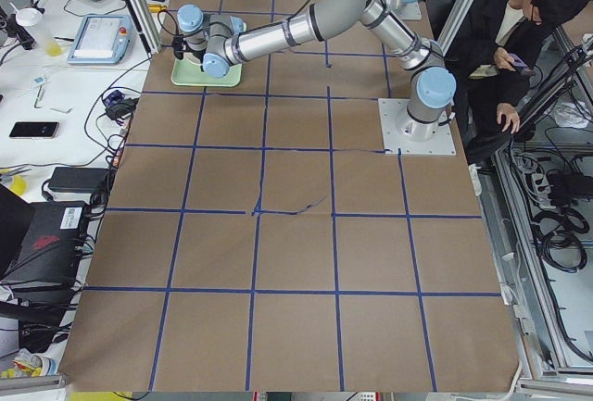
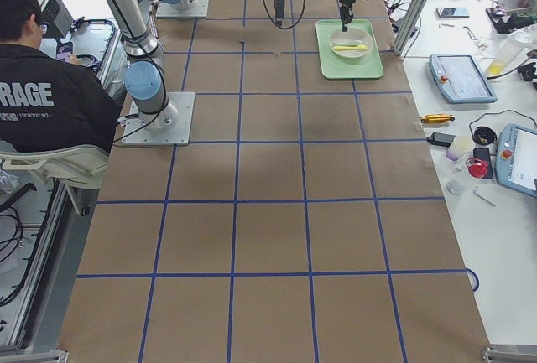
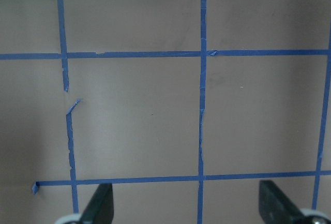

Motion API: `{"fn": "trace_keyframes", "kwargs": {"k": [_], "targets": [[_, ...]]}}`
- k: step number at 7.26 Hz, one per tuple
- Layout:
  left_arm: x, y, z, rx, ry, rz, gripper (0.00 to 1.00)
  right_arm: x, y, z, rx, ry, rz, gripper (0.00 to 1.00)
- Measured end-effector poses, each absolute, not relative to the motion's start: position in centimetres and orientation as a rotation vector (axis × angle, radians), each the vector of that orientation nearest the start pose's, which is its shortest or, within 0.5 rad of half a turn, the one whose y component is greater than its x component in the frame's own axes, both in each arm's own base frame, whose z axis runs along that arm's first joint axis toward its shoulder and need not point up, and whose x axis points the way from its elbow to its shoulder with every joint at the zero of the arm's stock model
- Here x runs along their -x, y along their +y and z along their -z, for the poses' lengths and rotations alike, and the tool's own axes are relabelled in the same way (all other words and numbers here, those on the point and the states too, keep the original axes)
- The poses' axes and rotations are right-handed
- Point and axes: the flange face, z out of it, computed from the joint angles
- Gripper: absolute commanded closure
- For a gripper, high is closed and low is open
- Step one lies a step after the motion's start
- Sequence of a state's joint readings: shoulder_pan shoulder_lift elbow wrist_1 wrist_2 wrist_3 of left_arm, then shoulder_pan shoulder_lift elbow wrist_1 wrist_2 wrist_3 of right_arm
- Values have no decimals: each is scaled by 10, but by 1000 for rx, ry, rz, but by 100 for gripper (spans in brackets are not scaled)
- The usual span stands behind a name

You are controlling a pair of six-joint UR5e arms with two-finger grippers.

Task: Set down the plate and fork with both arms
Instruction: 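Carry the plate with the left gripper and lower it onto the green tray, then open the left gripper and withdraw it from the plate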

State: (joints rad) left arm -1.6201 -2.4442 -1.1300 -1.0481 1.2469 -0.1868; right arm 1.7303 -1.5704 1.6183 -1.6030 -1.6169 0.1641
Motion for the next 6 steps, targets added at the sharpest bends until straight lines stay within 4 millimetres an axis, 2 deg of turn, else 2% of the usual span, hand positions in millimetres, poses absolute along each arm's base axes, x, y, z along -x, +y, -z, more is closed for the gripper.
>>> {"fn": "trace_keyframes", "kwargs": {"k": [1,3,4,6], "targets": [[206,-781,-186,207,3467,90,1,-205,-464,-467,-7,3190,-14,0],[209,-776,-194,169,3471,111,0,-205,-464,-467,-7,3190,-14,0],[208,-766,-204,149,3467,112,0,-205,-464,-467,-7,3190,-14,0],[186,-727,-241,145,3378,117,0,-205,-464,-467,-7,3190,-14,0]]}}
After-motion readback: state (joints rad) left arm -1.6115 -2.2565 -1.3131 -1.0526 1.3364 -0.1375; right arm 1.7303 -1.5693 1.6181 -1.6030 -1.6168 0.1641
